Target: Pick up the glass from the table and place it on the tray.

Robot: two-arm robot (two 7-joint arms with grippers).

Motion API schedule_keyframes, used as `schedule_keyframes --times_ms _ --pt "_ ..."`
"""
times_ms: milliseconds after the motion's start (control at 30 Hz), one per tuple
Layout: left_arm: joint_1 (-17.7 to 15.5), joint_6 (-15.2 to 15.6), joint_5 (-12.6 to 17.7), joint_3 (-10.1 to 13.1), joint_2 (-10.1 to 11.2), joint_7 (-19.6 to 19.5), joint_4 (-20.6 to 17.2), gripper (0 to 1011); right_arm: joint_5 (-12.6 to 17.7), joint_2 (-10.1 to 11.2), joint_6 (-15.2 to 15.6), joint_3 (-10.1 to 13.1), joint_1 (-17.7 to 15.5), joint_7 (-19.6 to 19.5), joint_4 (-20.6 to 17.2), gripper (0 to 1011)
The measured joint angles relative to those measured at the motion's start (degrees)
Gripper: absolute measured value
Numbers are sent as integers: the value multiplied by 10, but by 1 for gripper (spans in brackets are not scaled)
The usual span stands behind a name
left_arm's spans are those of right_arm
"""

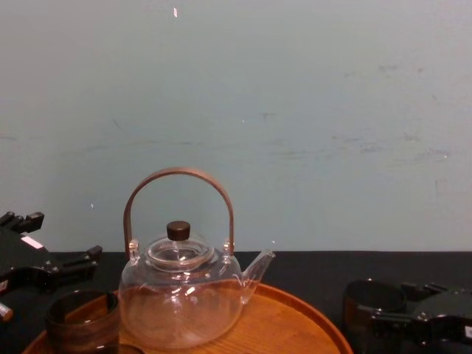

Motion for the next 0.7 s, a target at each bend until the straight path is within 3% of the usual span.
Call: schedule_keyframes --times_ms 700 --pt "0 0 0 0 0 0 0 1001 -7 -22 -13 -6 31 12 52 1002"
